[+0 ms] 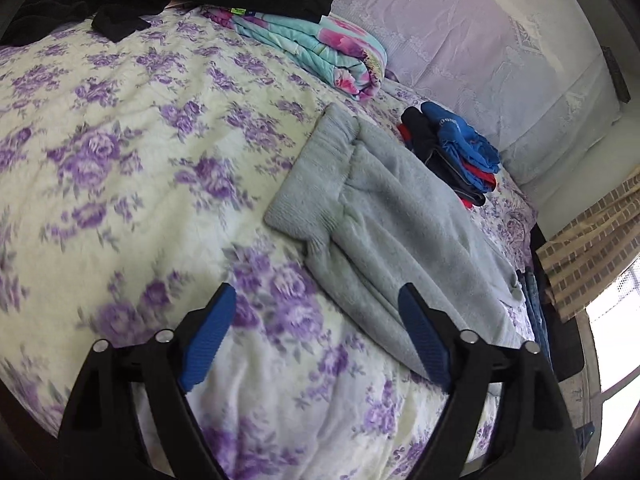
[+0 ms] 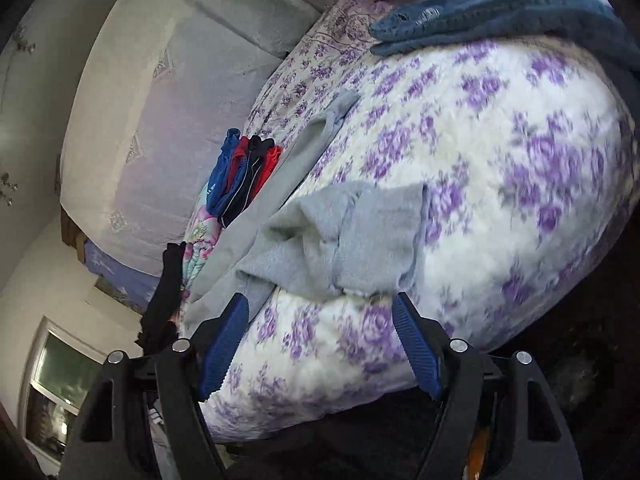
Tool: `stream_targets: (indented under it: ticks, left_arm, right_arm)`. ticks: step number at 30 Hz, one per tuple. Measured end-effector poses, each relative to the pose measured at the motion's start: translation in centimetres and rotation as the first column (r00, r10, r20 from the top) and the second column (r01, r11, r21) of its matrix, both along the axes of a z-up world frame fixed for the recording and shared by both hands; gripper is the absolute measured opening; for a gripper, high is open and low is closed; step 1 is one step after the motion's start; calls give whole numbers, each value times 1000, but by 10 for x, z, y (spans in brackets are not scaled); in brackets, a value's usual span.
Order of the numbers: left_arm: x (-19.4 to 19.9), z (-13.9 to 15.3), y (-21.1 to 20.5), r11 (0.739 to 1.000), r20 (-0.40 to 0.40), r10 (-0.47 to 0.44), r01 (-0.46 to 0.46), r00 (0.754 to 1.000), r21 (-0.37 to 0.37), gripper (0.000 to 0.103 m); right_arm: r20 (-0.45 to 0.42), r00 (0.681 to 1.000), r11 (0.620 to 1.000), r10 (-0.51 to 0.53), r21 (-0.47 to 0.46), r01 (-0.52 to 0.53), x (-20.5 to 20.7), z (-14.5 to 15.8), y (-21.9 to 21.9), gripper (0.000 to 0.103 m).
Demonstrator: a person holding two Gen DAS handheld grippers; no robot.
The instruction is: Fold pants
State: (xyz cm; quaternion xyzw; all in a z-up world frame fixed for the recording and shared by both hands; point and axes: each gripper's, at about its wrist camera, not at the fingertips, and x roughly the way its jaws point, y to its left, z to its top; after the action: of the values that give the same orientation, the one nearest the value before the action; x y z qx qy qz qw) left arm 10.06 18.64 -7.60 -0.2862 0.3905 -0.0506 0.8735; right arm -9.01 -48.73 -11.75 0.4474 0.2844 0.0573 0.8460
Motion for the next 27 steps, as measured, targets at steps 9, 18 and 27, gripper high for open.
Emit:
stream_targets:
  ticks: [9,18,27]
  left_arm:
    - [-14,-19,-29,971,98,52,-73,994,228,95]
    - [-15,-25,-49,911,124,20,-69,992,407,98]
    - [-21,-14,-40,967,121,23,-53,992,248,98]
  right_arm:
    - [55,997,966,-51,256,35,15,-53,6,70]
    - [93,980,941,-173,310,137,29,-61,-9,49]
    - [93,984,973,-154,187,135,59,-33,-24,7]
